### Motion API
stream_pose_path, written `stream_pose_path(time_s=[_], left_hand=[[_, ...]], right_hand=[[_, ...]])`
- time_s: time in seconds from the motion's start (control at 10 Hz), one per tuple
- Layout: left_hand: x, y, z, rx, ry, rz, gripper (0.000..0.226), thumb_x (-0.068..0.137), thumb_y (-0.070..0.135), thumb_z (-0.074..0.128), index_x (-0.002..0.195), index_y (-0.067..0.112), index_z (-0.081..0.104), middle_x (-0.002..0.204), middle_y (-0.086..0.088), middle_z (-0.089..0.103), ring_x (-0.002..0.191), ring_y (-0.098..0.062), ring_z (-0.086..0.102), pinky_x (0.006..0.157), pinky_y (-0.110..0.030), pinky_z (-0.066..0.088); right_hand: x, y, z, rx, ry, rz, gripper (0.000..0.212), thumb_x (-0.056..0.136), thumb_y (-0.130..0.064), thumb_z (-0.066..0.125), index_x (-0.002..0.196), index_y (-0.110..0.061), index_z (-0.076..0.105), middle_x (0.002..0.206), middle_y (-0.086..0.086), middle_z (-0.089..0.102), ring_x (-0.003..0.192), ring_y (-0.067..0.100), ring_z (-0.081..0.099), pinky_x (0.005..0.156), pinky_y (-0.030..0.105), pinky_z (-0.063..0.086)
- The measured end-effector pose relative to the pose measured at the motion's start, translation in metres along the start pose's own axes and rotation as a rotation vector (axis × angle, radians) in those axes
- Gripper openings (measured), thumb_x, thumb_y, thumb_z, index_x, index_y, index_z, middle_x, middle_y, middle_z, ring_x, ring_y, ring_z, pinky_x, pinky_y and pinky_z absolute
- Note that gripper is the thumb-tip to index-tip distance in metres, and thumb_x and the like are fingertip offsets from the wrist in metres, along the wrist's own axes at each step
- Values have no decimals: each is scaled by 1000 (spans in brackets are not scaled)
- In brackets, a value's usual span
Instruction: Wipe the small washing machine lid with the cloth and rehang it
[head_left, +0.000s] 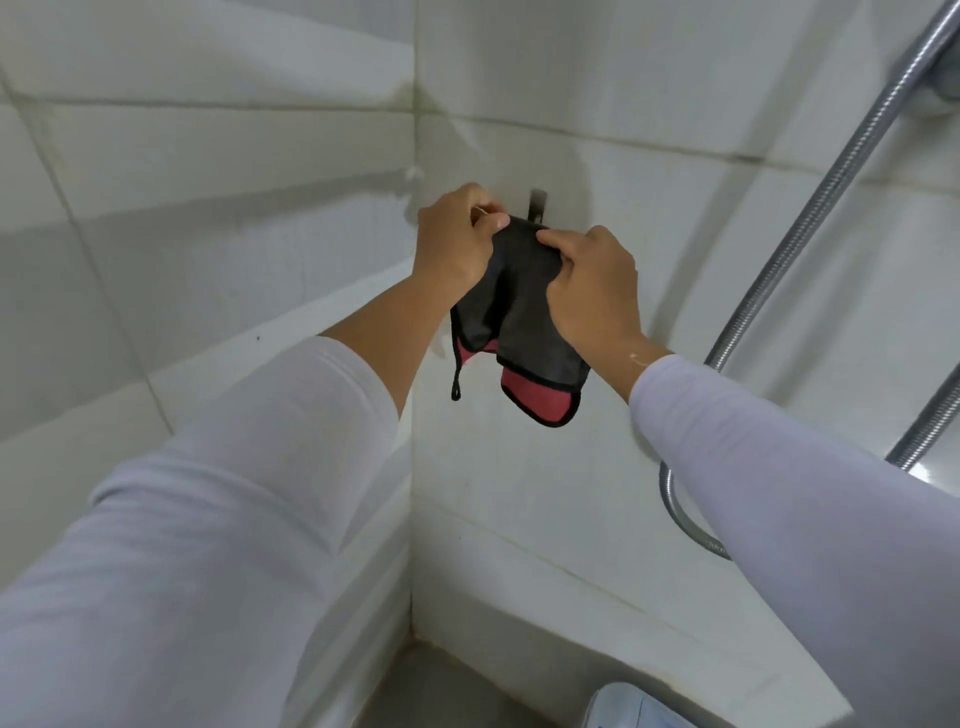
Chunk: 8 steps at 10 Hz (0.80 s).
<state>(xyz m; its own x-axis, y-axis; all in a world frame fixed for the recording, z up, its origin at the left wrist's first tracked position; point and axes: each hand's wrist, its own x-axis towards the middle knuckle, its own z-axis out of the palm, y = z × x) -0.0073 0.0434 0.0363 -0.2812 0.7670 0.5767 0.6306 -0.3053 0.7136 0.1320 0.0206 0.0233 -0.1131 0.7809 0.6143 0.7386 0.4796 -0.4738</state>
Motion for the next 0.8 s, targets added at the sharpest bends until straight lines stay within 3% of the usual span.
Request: stream_pose_path(time_s=[0.1, 0.2, 0.3, 0.4, 0.5, 0.6, 0.7, 0.8], left_hand=[[19, 6, 4, -62, 30, -6, 15, 91, 15, 57, 102, 5, 62, 88, 3, 59, 77, -6, 52, 65, 3, 38], [28, 4, 10, -78, 9, -20, 9, 91, 16, 58, 96, 8, 60, 86, 3, 60, 80, -10, 56, 71, -8, 41], [27, -2, 18, -62, 0, -82, 3, 91, 16, 58, 90, 13, 58, 87, 2, 62, 82, -11, 58, 78, -20, 46], [16, -5, 21, -48, -22, -117, 10, 91, 18, 58, 95, 9, 62, 89, 2, 64, 82, -9, 58, 78, -17, 45], [-4, -6, 27, -84, -89, -207, 19, 94, 22, 53, 103, 8, 62, 91, 6, 61, 82, -6, 56, 74, -11, 39], [-32, -6, 37, -210, -107, -369, 21, 96, 25, 48, 106, 12, 61, 91, 6, 61, 82, -11, 56, 76, -22, 43], [-65, -16, 47, -236, -43, -483, 21, 96, 25, 44, 106, 15, 60, 96, 4, 63, 84, -12, 56, 77, -25, 44], [-128, -24, 45, -195, 42, -666, 21, 97, 24, 44, 111, 15, 57, 111, -3, 65, 91, -13, 55, 82, -24, 40]], right_hand=[[16, -4, -1, -19, 22, 29, 43, 94, -9, 36, 131, -22, 54, 106, 12, 52, 82, 17, 44, 75, 20, 33], [25, -5, 1, -49, 4, 75, 45, 94, -7, 36, 133, -21, 52, 108, 12, 52, 82, 19, 44, 76, 21, 34], [25, -6, 7, -78, -23, 123, 46, 93, -6, 36, 134, -21, 51, 114, 13, 52, 94, 28, 54, 78, 22, 36], [21, -5, 16, -28, -16, 180, 46, 92, -5, 37, 132, -21, 54, 115, 13, 55, 101, 30, 57, 83, 24, 39], [11, 2, 25, 116, 10, 214, 45, 92, -5, 37, 130, -20, 56, 114, 11, 62, 104, 25, 58, 83, 18, 37], [-6, 11, 33, 223, -82, 248, 49, 90, -2, 37, 131, -23, 55, 111, 10, 65, 96, 19, 57, 82, 16, 37], [-37, 26, 32, 245, -161, 280, 50, 88, -3, 43, 132, -24, 54, 115, 10, 58, 94, 12, 50, 83, 9, 34], [-102, 33, 12, 267, -243, 374, 45, 90, -11, 51, 132, -27, 52, 138, 2, 42, 122, 12, 44, 92, 6, 26]])
